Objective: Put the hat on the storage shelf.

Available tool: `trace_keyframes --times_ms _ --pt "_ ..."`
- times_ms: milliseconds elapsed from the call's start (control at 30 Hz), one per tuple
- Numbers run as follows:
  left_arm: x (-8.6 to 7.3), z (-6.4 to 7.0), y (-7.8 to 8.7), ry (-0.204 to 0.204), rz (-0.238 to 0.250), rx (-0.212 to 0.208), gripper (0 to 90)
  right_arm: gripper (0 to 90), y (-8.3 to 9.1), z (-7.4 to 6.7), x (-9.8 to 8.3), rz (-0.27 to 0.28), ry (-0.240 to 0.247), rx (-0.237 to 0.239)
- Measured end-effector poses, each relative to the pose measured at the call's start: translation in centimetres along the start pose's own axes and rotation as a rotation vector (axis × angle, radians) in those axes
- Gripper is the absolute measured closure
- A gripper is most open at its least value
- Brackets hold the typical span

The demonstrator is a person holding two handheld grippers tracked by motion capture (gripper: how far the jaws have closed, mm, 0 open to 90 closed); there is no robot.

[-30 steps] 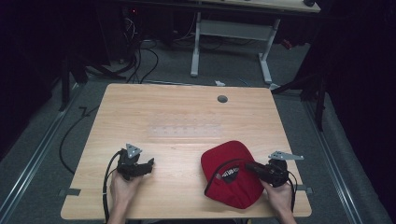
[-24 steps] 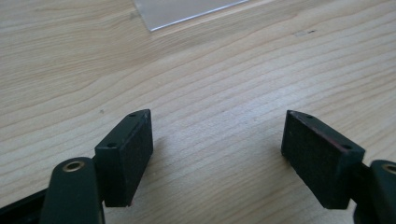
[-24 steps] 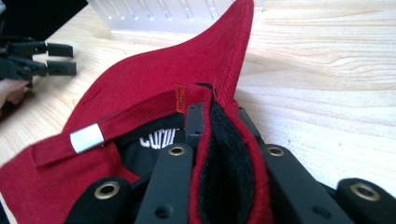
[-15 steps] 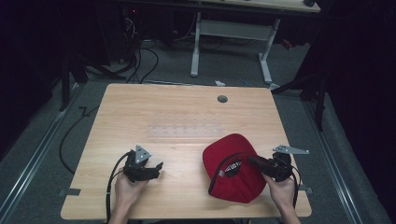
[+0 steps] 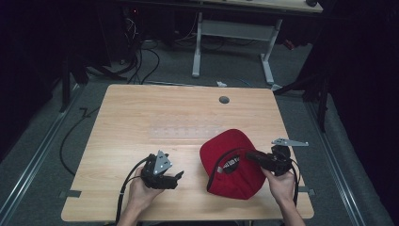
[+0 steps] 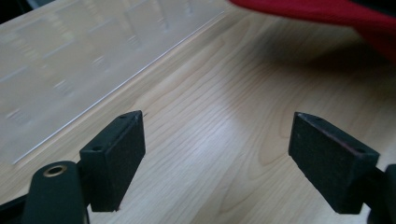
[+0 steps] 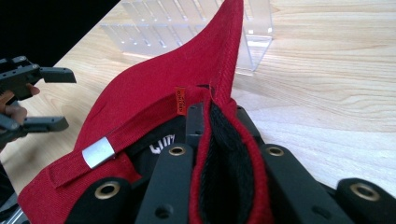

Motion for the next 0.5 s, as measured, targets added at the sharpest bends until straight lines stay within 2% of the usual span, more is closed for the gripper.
trace_keyframes --times_ms 67,100,133,167,267,433,500 --pt "0.0 0.4 -0.1 -0.004 -0.001 -0.010 18.8 81.5 -0.2 -0.2 0.2 -0.003 0.002 0.004" --pt "0.0 1.1 -0.2 -0.019 -0.009 -0.030 18.7 81.5 -0.3 -0.3 0.2 -0.010 -0.002 0.007" --pt "0.0 1.1 -0.2 -0.019 -0.009 -0.030 18.5 81.5 -0.4 -0.4 0.3 -0.011 -0.002 0.012" --pt "0.0 1.7 -0.3 -0.028 -0.010 -0.042 18.4 81.5 -0.5 -0.5 0.4 -0.014 -0.004 0.017" --pt "-0.1 2.4 -0.5 -0.044 -0.015 -0.056 17.9 81.5 -0.7 -0.8 0.5 -0.026 -0.014 0.028" --pt "0.0 3.2 -0.7 -0.078 -0.014 -0.073 17.3 81.5 -1.1 -1.3 0.7 -0.050 -0.017 0.039" --pt "0.0 3.5 -0.8 -0.078 -0.015 -0.078 17.2 81.5 -1.2 -1.5 0.8 -0.060 -0.019 0.042"
Point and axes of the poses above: each handheld gripper's, and its own axes: y roughly backward along the jaws, x roughly out of its top, z roughly to its right, the point moved 8 cm from there along -y, roughly forward along the jaws, and after that the axes turned 2 degrees about -y, right-handed, at the moved point
